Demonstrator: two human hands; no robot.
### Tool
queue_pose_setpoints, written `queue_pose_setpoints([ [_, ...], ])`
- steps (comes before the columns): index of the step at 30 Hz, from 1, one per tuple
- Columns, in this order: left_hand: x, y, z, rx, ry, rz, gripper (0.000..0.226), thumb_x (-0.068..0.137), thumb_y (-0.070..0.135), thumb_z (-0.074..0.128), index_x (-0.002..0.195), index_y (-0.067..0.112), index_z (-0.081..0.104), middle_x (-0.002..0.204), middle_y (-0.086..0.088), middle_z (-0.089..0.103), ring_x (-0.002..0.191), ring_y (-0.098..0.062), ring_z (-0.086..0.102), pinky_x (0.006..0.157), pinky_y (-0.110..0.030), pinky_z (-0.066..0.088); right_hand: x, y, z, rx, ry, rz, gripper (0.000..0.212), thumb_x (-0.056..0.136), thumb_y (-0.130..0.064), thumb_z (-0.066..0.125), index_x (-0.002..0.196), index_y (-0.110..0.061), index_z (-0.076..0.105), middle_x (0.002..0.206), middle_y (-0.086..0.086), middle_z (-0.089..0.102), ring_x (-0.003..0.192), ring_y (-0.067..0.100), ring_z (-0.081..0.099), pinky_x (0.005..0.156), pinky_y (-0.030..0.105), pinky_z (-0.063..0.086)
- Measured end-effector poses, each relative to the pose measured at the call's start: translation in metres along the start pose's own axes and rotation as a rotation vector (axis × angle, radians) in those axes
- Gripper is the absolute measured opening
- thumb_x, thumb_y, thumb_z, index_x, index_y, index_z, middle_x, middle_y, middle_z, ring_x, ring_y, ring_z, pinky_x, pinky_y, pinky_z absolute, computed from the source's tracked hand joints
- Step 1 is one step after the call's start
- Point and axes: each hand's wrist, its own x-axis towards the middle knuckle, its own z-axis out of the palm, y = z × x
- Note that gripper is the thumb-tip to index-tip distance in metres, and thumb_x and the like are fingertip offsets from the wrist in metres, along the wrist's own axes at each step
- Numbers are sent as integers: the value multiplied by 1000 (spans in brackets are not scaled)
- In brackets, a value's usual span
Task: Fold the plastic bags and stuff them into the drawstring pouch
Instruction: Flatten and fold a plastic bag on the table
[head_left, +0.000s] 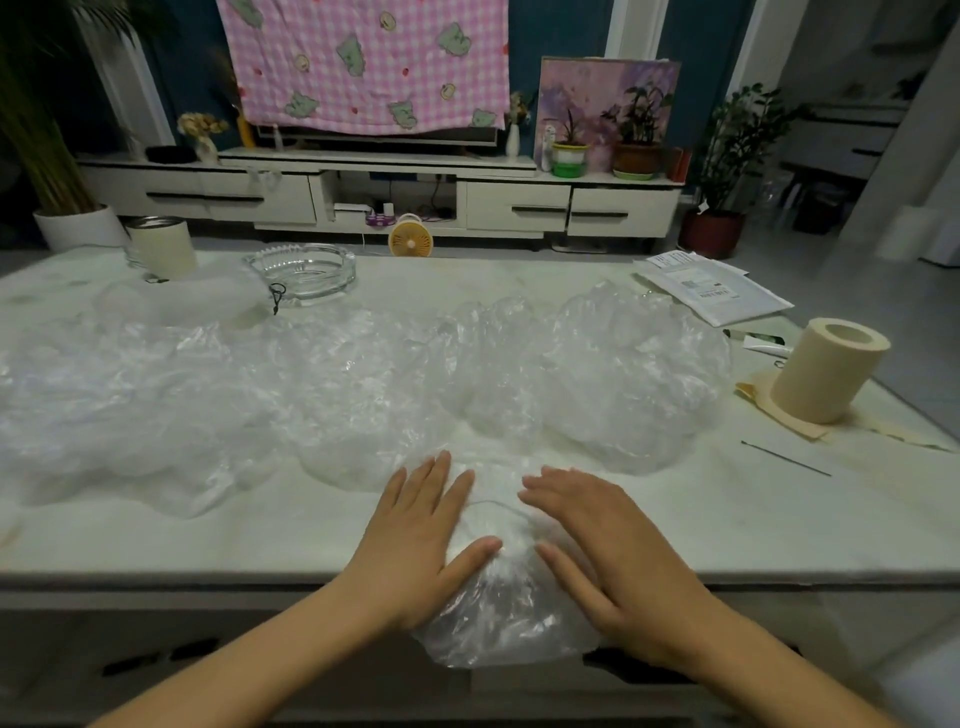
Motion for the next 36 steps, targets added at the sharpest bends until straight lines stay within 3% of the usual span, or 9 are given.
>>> queue_pose_setpoints([
  [4, -2, 7, 0, -42, 38, -150, 130, 38, 78, -43, 150, 25, -6, 158, -5, -14, 145, -18, -13, 113, -32, -13, -25, 1, 0, -128, -451, -106, 93, 82, -67, 51, 150, -34, -1, 157, -10, -16, 141, 1, -19, 113, 18, -16],
  [9, -11, 8, -10, -32, 65, -123, 114, 60, 78, -26, 151, 19, 10, 158, -8, 1, 146, -23, 2, 114, -33, -2, -29, 23, 26, -211, -206, -195, 71, 70, -23, 71, 135, -18, 44, 142, 7, 48, 132, 19, 41, 107, 35, 29],
  [12, -21, 7, -26, -4, 174, 102, 83, 92, 64, -1, 131, 15, 54, 141, -8, 47, 128, -24, 48, 105, -34, 33, -31, 27, 17, 97, -103, -60, 33, 93, -28, 43, 125, -29, 51, 138, -10, 52, 130, 6, 41, 107, 22, 30],
  [15, -35, -3, -34, -175, -17, 256, 92, 72, 85, 3, 146, 35, 26, 149, 22, 20, 134, 10, 16, 103, -2, 4, -25, 25, -3, 406, -133, 229, 31, 97, -51, 33, 115, -45, 56, 124, -31, 54, 117, -9, 49, 101, 16, 36],
  [18, -37, -12, -35, -176, -80, 269, 88, 67, 83, 32, 143, 45, 12, 137, 38, 8, 124, 21, 7, 93, 8, 0, -11, 32, -20, 573, -86, 386, 29, 95, -34, 44, 96, -23, 70, 94, -10, 70, 90, 5, 63, 86, 29, 47],
  [22, -33, -25, -15, -395, 234, 301, 40, 85, 70, 38, 115, 46, 50, 112, 26, 58, 101, 7, 53, 85, -12, 42, 2, 36, -26, 665, -56, 533, 13, 91, -19, 59, 90, -17, 71, 88, -5, 72, 83, 8, 66, 80, 29, 50],
  [25, -26, -18, -18, -675, 327, 107, 49, 81, 73, 37, 78, 34, 65, 86, 20, 66, 80, 1, 62, 71, -15, 46, 11, 30, -25, 699, -61, 592, 30, 78, -47, 61, 84, -19, 71, 73, -11, 69, 67, 0, 61, 64, 16, 46],
  [31, -4, -3, -18, -579, 390, -304, 49, 95, 44, 42, 58, 13, 53, 57, -2, 59, 62, -18, 58, 61, -31, 43, 25, 32, -6, 320, 132, 731, 45, 91, -41, 55, 59, -13, 40, 50, -8, 40, 50, 7, 42, 48, 23, 28],
  [36, 5, 0, -17, -235, 344, -416, 41, 99, 39, 35, 66, 16, 38, 63, 1, 49, 63, -22, 50, 52, -30, 29, 23, 27, 1, -303, -34, 628, 22, 101, -36, 33, 106, -18, 45, 87, -2, 61, 75, 22, 56, 59, 30, 33],
])
